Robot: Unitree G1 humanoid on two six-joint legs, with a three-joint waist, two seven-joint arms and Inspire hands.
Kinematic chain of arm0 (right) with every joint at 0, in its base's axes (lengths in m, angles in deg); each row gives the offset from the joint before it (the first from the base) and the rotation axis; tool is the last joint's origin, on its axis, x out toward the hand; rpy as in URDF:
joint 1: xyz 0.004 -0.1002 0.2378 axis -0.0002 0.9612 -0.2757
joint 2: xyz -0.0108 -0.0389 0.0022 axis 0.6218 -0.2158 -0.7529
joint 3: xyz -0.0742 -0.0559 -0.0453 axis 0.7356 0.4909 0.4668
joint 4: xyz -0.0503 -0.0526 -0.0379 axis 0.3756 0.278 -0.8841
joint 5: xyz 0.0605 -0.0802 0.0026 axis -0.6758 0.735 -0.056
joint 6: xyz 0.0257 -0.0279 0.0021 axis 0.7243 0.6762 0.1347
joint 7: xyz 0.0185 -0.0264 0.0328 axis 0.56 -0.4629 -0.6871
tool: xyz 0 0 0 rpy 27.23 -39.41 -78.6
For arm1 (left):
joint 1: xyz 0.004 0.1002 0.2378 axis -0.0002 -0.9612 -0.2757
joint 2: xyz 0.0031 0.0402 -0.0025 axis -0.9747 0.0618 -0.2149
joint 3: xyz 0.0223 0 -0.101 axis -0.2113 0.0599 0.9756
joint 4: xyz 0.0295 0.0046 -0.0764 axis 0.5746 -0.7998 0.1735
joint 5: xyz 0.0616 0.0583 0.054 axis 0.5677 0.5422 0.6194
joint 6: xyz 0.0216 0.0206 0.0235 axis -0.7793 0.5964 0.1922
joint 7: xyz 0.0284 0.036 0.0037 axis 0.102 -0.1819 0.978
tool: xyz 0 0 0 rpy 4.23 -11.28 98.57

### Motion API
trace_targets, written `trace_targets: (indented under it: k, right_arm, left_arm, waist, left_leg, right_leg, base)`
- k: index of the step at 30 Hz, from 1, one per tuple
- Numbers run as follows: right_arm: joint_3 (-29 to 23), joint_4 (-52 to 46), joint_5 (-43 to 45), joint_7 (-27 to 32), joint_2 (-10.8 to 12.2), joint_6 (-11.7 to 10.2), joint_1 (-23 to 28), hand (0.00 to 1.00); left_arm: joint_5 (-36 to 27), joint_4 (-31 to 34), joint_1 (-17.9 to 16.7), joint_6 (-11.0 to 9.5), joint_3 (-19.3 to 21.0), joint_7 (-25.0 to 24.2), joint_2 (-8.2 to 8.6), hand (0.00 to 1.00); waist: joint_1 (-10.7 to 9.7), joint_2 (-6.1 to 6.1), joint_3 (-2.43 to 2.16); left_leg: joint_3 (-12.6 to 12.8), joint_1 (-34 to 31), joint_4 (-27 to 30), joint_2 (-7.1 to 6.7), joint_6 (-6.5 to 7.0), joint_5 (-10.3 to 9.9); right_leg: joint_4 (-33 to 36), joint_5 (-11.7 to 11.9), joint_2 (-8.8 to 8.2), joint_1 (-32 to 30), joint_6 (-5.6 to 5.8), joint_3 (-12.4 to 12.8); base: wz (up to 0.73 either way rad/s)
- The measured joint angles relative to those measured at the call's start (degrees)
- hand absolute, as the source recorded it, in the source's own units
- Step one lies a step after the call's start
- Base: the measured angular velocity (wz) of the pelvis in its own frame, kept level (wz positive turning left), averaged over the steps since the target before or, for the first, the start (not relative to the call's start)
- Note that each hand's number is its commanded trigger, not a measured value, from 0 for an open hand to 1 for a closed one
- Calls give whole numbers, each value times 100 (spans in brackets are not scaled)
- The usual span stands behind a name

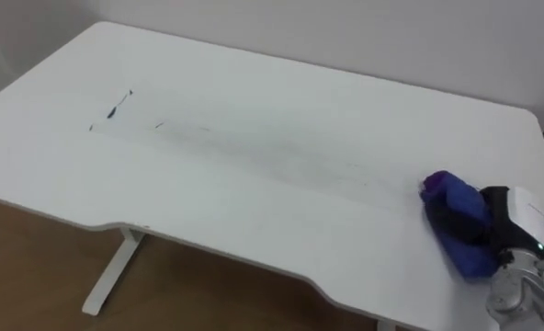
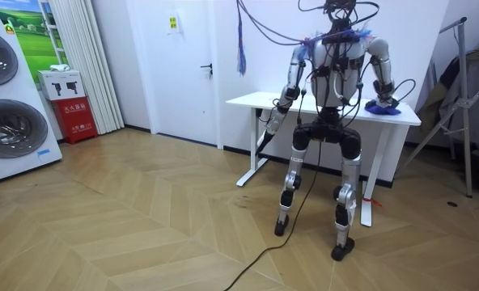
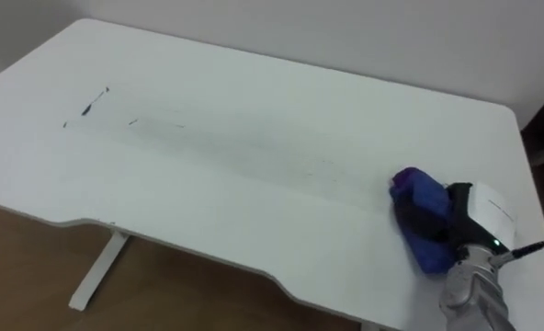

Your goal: Wipe table

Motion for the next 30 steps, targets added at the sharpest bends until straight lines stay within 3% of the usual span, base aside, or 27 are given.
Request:
trace_targets:
  k: [3, 17, 19, 20, 21, 22, 27, 28, 29, 30]
  right_arm:
    - [-5, 0, -18, -3, 0, 21, 15, 0]
    - [-3, -580, 11, -270, 6, 205, 3, 0]
    - [-7, -772, 11, -294, 5, 298, 7, 47]
    - [-26, -905, 11, -310, 4, 304, 7, 33]
    - [-36, -1022, 9, -311, 4, 304, 7, 12]
    - [-36, -1081, 8, -311, 4, 304, 7, 0]
    - [-34, -1330, 5, -353, 4, 292, 7, 1]
    - [-34, -1337, 6, -353, 4, 292, 7, 64]
    - [-34, -1337, 7, -354, 4, 292, 7, 100]
    - [-34, -1337, 8, -355, 4, 292, 7, 100]
  left_arm:
    - [2, 0, 3, -25, -76, 45, 0, 0]
    - [-114, -69, -11, -80, -81, -27, 34, 0]
    - [-109, -59, -22, -76, -66, -76, 34, 0]
    - [-108, -49, -25, -73, -48, -95, 34, 0]
    - [-116, -48, -18, -73, -42, -101, 33, 0]
    - [-117, -47, -12, -73, -42, -103, 33, 0]
    - [-125, -47, 1, -81, -47, -158, 30, 0]
    - [-124, -47, 1, -81, -47, -158, 31, 0]
    - [-119, -47, -1, -81, -47, -158, 31, 0]
    - [-115, -47, -1, -81, -47, -158, 32, 0]
  waist:
    - [-122, -9, -3]
    - [-93, -6, -2]
    - [-93, 0, -1]
    - [-94, 2, 1]
    - [-103, -1, 2]
    - [-104, -3, 3]
    - [-106, -31, 19]
    - [-106, -31, 20]
    - [-106, -28, 25]
    - [-107, -26, 27]
  left_leg:
    - [36, 1, 17, -5, -23, -14]
    - [259, 111, -109, 10, 9, 4]
    - [262, 107, -124, 11, 10, 4]
    - [265, 107, -134, 12, 10, 4]
    - [265, 109, -143, 12, 10, 4]
    - [265, 110, -146, 12, 10, 4]
    - [265, 113, -154, 12, 10, 4]
    - [265, 112, -155, 12, 10, 4]
    - [265, 111, -156, 12, 10, 4]
    - [265, 110, -156, 12, 10, 4]
  right_leg:
    - [-36, 10, 2, -17, -14, 62]
    - [27, 24, 3, -155, -26, 324]
    - [30, 24, 2, -173, -25, 324]
    - [29, 24, 3, -180, -25, 324]
    - [28, 24, 2, -181, -24, 323]
    - [28, 24, 2, -180, -24, 323]
    - [23, 23, 3, -179, -23, 317]
    - [22, 22, 2, -179, -22, 317]
    - [21, 22, 3, -180, -21, 314]
    - [21, 21, 3, -180, -21, 313]
  base:
    - [-8]
    - [-8]
    - [0]
    - [0]
    - [0]
    - [0]
    - [0]
    - [0]
    - [0]
    - [0]
